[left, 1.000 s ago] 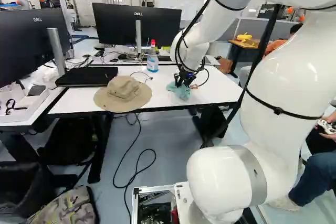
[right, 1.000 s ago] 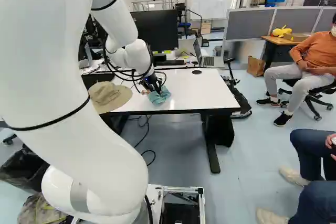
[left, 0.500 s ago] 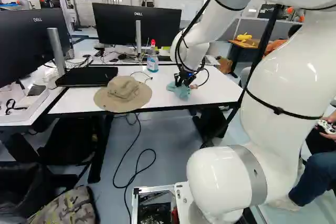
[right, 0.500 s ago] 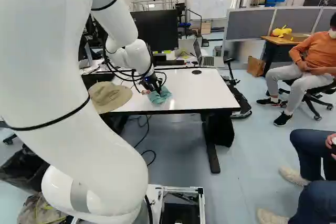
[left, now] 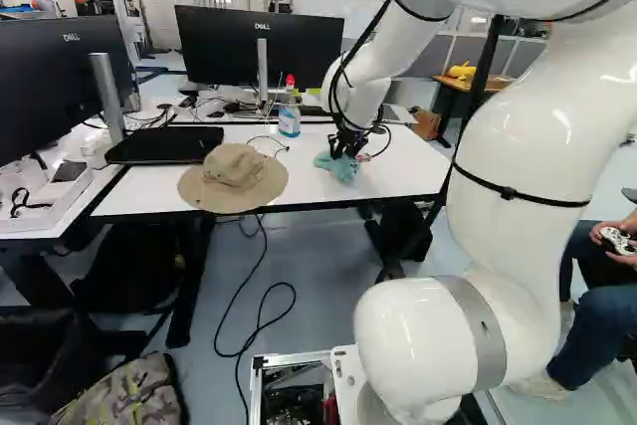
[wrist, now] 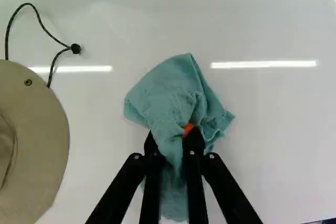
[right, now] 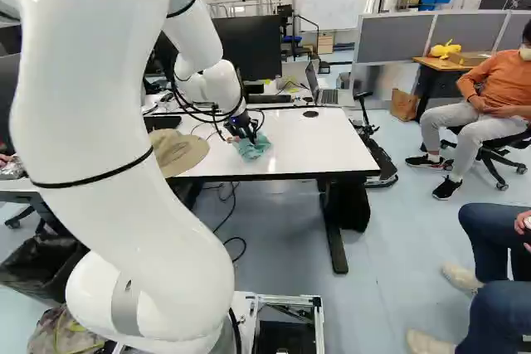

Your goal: Clean the table with the green towel

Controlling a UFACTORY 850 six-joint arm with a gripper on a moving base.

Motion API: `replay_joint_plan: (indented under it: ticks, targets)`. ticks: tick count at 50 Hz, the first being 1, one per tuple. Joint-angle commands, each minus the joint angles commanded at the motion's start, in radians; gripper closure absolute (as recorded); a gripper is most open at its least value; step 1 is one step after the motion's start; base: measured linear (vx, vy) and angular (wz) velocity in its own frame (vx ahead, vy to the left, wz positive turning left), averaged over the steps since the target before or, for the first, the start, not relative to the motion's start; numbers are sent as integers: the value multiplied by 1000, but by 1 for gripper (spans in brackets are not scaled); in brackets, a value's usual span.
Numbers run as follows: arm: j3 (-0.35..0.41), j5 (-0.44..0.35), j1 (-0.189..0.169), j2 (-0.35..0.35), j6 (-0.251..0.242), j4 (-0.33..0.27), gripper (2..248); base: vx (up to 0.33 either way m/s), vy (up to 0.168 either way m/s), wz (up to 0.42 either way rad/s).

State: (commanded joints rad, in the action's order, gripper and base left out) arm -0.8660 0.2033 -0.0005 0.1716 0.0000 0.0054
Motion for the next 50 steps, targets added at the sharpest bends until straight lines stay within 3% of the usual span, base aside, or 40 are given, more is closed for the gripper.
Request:
replay_joint_plan:
  ticks: [12, 25, 50]
  targets:
    - [-62, 0, 8, 53, 0, 0, 201, 0, 0, 0]
    - [-108, 0, 39, 92, 0, 0, 201, 0, 0, 0]
    - [-114, 0, 120, 97, 0, 0, 201, 0, 0, 0]
